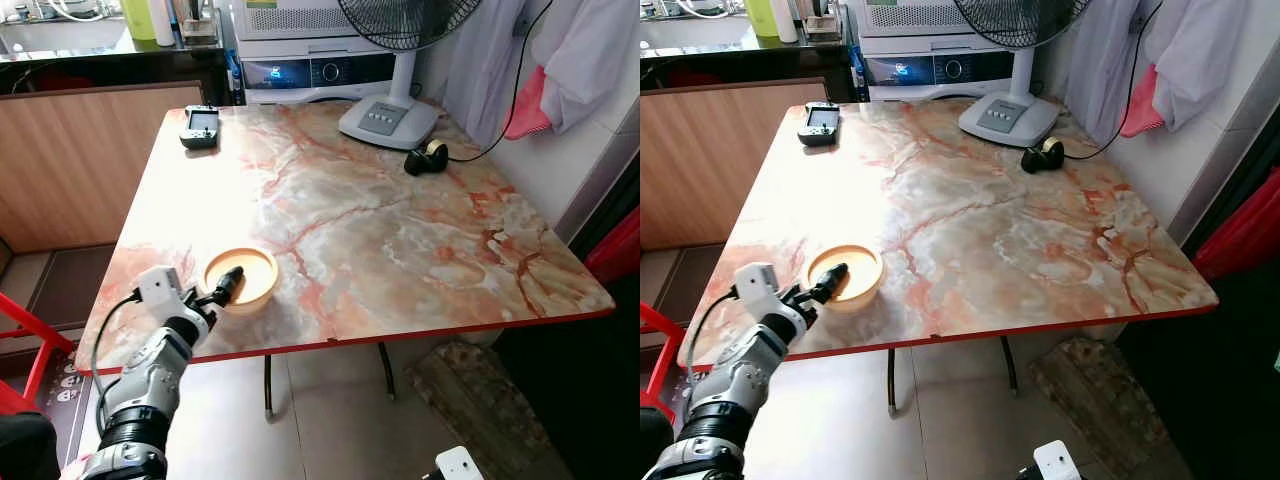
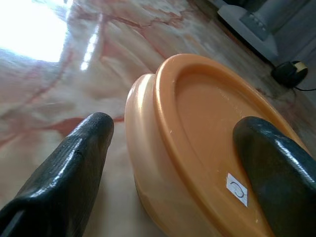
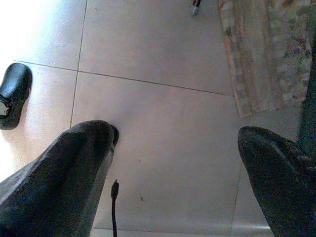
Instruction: Restocking fridge
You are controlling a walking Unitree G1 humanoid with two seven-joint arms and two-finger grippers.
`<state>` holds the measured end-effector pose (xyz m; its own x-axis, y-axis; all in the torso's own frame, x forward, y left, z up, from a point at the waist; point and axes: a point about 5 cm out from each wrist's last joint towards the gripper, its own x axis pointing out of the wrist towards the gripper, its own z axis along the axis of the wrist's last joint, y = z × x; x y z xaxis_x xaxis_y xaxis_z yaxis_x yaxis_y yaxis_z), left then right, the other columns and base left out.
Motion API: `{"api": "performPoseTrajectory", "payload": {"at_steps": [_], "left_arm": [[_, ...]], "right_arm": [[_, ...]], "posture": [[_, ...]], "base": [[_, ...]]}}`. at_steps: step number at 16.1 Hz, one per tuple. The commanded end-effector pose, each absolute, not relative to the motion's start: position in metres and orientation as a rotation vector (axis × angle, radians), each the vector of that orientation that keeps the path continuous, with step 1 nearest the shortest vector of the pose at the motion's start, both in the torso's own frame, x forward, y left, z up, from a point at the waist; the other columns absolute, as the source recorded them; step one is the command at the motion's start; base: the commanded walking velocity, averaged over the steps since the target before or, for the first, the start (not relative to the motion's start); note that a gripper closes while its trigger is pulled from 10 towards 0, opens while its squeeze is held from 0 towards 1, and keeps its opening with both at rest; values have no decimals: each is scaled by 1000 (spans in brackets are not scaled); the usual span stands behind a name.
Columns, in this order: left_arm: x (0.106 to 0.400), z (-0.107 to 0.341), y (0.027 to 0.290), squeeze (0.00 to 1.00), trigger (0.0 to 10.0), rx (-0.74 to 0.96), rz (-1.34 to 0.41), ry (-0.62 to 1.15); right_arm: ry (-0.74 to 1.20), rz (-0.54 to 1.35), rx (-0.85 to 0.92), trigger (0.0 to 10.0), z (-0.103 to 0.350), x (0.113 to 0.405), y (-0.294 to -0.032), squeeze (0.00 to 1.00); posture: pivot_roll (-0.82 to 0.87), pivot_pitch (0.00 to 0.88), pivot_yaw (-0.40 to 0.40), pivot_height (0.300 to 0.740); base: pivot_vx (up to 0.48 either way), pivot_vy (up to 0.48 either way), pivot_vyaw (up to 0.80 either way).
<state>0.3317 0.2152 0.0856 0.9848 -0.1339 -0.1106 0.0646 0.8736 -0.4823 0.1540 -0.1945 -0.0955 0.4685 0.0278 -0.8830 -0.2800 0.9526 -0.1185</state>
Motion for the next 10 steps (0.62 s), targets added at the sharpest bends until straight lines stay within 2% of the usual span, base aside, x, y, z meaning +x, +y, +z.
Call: {"api": "performPoseTrajectory", "payload": {"at_steps": [1,2,3,10], "left_arm": [[333,83,211,0,10000,-511,-111,156],[334,82,209,0,4431,-522,-112,155],[334,81,205,0,0,-527,-121,155],[333,73,196,0,0,-517,-143,171]], "right_arm": [[1068,188,-277,10000,-95,154,-198,0],[1069,191,-281,10000,-95,154,-198,0],[1070,191,-284,10000,-95,154,-199,0],[1080,202,-306,10000,-95,154,-200,0]], "posture": [[-65,0,-49,740],[-67,0,-50,740],[-67,0,-51,740],[-68,0,-57,740]], "base": [[0,0,0],[0,0,0],[0,0,0],[0,0,0]]}}
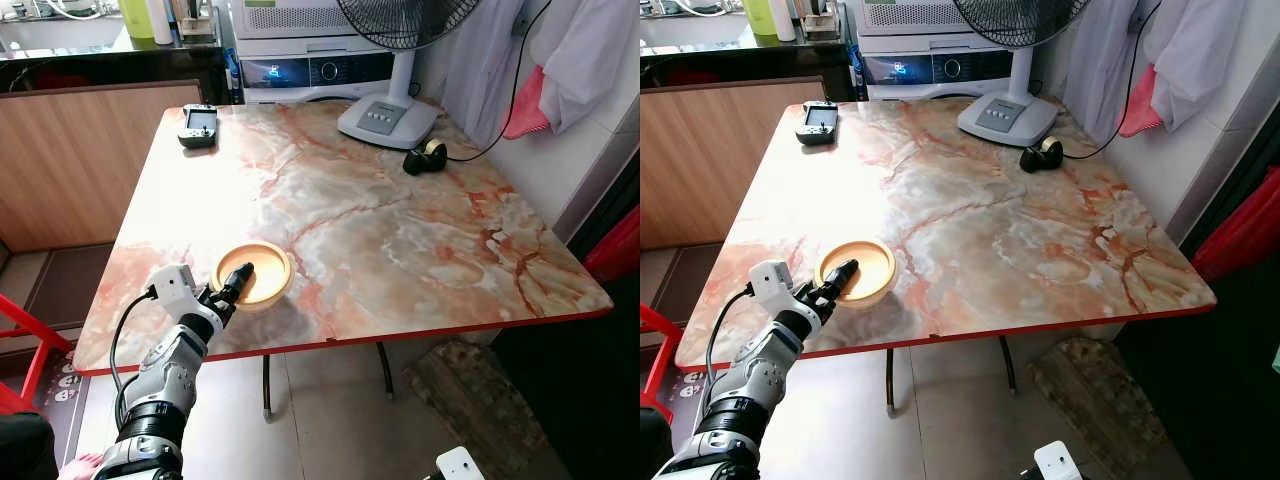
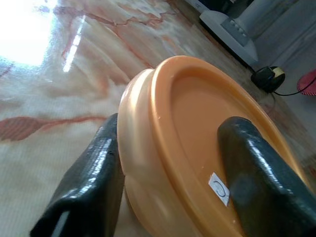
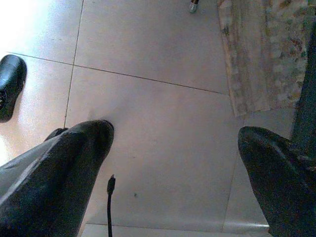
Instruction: Restocking fridge
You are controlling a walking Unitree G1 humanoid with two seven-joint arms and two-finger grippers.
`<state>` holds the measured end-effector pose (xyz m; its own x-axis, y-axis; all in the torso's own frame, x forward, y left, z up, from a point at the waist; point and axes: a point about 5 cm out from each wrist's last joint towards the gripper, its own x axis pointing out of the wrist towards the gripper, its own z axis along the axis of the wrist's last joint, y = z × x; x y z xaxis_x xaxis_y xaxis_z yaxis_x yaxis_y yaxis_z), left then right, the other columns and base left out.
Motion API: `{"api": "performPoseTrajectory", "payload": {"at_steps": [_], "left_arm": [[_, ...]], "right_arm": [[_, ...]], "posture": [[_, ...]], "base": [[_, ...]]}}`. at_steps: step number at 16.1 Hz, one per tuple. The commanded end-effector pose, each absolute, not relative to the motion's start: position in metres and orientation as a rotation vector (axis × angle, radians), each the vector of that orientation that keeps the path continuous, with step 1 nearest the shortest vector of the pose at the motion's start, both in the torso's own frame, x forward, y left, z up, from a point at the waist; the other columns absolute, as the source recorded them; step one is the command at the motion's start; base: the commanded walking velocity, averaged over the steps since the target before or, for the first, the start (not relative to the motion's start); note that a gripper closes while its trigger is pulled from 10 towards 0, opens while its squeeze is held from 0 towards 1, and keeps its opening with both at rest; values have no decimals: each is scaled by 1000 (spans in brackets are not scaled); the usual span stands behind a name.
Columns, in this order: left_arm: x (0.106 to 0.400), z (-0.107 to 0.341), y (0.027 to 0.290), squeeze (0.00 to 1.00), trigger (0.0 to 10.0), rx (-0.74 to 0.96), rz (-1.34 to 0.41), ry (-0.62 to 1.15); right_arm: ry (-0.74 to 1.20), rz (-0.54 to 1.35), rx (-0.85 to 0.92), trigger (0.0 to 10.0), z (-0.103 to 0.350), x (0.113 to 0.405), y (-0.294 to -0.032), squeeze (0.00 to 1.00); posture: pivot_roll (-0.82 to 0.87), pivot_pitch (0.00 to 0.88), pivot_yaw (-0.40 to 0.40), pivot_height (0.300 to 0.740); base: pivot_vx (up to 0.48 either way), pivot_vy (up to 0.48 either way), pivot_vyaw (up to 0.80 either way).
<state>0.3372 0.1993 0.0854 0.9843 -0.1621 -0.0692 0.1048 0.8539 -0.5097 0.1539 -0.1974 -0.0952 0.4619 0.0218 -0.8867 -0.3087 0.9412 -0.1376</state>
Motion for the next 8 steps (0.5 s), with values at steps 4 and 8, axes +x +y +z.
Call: {"api": "performPoseTrajectory", "payload": {"at_steps": [4,8], "left_arm": [[335,74,191,0,0,-501,-147,170],[337,80,188,0,0,-498,-128,123]], "right_arm": [[1082,203,-316,10000,-95,155,-201,0],[1083,206,-321,10000,-95,155,-200,0]], "posture": [[-68,0,-57,740],[-69,0,-53,740]], "base": [[0,0,0],[0,0,0]]}}
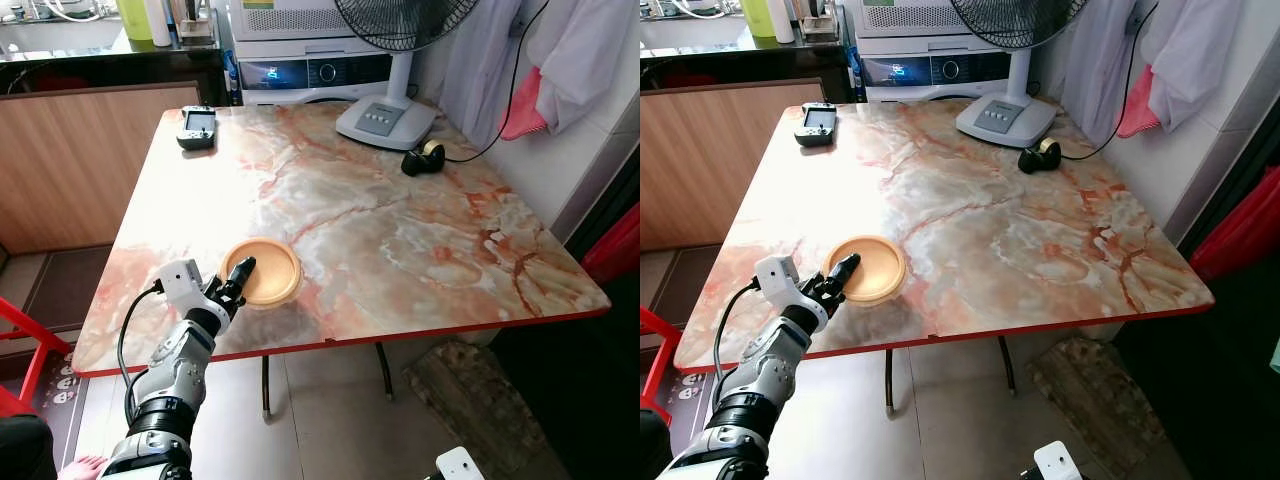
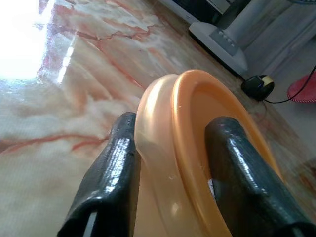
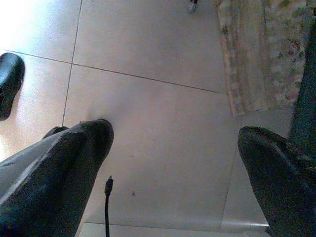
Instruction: Restocking fridge
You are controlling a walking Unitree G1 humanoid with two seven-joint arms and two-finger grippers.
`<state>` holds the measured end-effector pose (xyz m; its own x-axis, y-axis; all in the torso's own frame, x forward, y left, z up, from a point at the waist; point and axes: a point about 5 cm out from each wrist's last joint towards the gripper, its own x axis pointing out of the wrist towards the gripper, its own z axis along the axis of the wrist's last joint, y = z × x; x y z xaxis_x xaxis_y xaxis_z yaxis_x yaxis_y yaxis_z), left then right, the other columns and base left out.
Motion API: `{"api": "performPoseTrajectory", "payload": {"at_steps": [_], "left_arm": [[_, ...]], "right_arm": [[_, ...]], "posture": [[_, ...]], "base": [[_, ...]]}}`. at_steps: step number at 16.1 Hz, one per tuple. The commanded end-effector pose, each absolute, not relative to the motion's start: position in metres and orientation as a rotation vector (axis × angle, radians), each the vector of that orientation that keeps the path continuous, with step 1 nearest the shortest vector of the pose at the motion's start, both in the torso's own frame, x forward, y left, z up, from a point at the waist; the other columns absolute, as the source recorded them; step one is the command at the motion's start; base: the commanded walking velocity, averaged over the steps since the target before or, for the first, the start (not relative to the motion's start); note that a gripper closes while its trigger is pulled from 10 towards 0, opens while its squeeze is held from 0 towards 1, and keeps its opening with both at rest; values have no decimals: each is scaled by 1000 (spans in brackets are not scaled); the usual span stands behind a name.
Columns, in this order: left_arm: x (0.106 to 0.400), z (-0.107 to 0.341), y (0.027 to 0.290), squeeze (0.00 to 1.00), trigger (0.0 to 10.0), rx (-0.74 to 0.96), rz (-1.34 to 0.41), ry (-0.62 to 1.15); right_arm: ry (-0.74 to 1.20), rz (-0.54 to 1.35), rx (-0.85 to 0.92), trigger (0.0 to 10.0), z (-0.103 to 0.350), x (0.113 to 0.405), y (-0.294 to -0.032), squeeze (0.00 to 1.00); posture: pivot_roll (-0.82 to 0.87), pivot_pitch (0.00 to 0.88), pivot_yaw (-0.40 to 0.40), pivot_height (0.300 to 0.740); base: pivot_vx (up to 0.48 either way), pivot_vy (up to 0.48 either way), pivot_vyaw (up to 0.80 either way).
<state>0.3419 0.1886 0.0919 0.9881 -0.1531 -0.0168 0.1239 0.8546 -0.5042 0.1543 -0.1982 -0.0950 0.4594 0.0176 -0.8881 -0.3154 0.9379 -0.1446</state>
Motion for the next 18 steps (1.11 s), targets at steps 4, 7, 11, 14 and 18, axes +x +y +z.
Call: {"api": "performPoseTrajectory", "payload": {"at_steps": [4,7,11,14,18], "left_arm": [[338,100,184,0,0,-522,-157,19],[336,116,182,0,0,-542,-159,-51],[327,128,182,0,0,-530,-137,-103],[317,137,186,0,980,-513,-85,-143],[308,144,210,0,10000,-289,55,-165]], "right_arm": [[1079,194,-313,10000,-94,156,-200,0],[1075,189,-307,10000,-94,156,-200,0],[1073,179,-292,10000,-95,155,-199,0],[1074,161,-272,10000,-96,153,-199,0],[1069,127,-222,10000,-97,149,-196,0]], "posture": [[-57,0,-47,740],[-50,0,-46,740],[-54,0,-29,740],[-50,0,-12,740],[-41,0,12,740]], "base": [[0,0,0],[0,0,0],[0,0,0],[0,0,0],[0,0,0]]}}
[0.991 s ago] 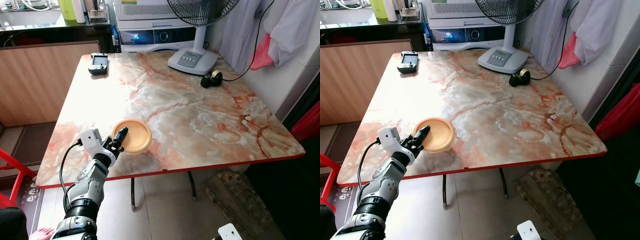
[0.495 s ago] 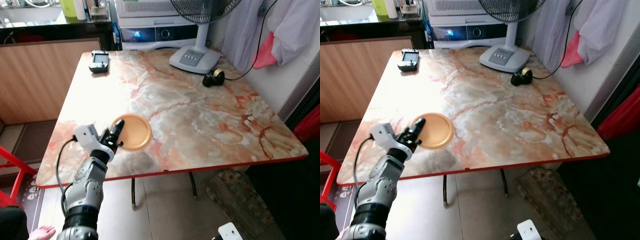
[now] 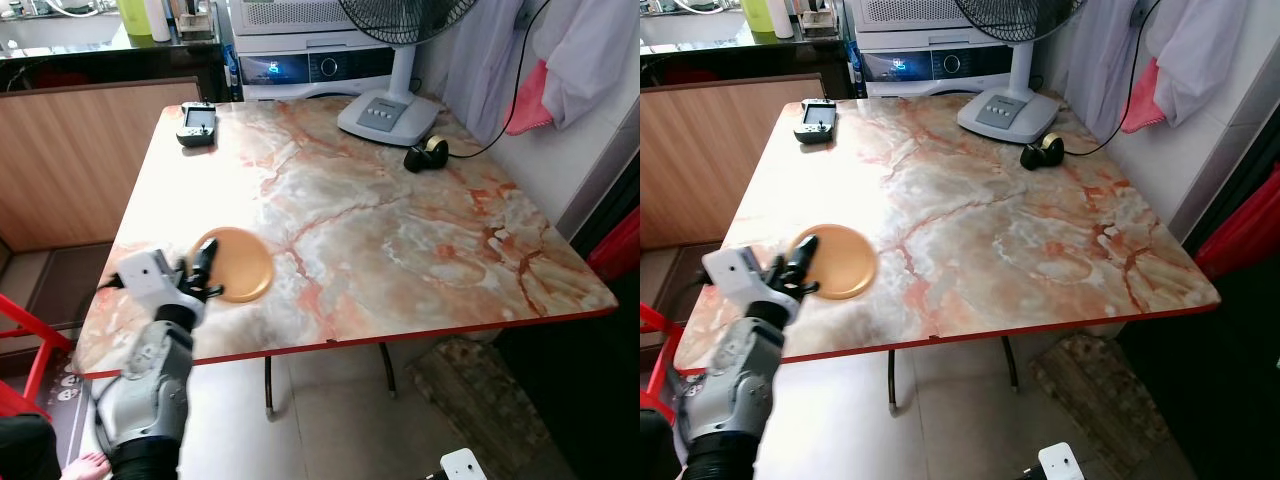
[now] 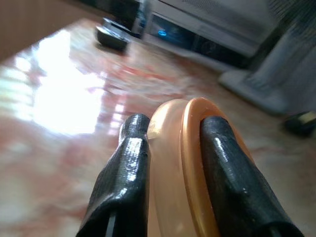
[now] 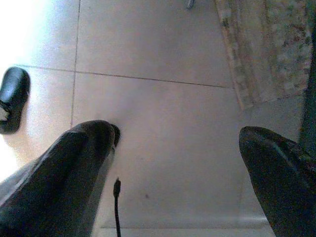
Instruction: Restocking fridge
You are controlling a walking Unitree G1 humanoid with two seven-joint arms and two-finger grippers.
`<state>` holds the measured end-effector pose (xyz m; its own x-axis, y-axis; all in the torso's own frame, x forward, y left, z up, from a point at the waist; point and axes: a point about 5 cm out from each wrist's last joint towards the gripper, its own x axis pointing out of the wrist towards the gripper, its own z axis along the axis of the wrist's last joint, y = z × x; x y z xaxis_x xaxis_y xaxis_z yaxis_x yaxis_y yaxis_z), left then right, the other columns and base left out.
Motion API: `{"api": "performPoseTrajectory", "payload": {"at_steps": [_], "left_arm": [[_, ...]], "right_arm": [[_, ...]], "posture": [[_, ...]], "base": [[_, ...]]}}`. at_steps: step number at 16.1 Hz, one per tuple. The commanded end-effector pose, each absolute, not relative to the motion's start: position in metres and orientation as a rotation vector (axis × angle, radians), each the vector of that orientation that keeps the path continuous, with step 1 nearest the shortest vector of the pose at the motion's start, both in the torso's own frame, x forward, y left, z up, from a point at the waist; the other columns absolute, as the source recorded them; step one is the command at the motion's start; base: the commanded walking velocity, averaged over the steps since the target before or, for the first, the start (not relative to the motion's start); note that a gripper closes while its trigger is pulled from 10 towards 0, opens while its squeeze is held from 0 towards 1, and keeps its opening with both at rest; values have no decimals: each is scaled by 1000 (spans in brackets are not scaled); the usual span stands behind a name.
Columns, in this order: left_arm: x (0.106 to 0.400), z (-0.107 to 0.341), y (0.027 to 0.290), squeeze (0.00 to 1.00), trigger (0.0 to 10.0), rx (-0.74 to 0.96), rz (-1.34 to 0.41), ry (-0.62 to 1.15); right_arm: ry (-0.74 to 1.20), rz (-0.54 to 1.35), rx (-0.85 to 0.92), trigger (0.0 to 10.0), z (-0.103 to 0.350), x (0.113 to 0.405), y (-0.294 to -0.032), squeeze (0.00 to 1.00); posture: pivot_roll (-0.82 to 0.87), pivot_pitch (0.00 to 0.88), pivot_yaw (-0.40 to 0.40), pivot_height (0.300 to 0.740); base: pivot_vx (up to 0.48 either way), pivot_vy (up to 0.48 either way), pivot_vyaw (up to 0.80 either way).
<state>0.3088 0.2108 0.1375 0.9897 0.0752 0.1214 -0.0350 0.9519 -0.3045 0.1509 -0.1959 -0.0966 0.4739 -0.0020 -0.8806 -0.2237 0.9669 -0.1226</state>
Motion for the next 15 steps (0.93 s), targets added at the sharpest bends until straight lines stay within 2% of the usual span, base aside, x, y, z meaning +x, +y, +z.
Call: {"api": "performPoseTrajectory", "payload": {"at_steps": [1,3,5,8,15], "left_arm": [[307,146,215,0,10000,-218,84,-168],[307,155,216,0,10000,-69,145,-204],[309,161,207,0,10000,47,120,-234],[311,159,190,0,10000,50,71,-238],[316,166,186,0,10000,-31,92,-265]], "right_arm": [[1069,115,-206,10000,-98,148,-195,0],[1073,77,-156,10000,-100,145,-191,0],[1080,70,-136,10000,-100,143,-190,0],[1091,92,-145,10000,-101,142,-189,0],[1086,93,-148,10000,-100,145,-190,0]], "posture": [[-41,0,20,740],[-50,0,32,740],[-47,0,34,740],[-48,0,34,740],[-50,0,20,740]], "base": [[0,0,0],[0,0,0],[0,0,0],[0,0,-800],[0,0,-800]]}}
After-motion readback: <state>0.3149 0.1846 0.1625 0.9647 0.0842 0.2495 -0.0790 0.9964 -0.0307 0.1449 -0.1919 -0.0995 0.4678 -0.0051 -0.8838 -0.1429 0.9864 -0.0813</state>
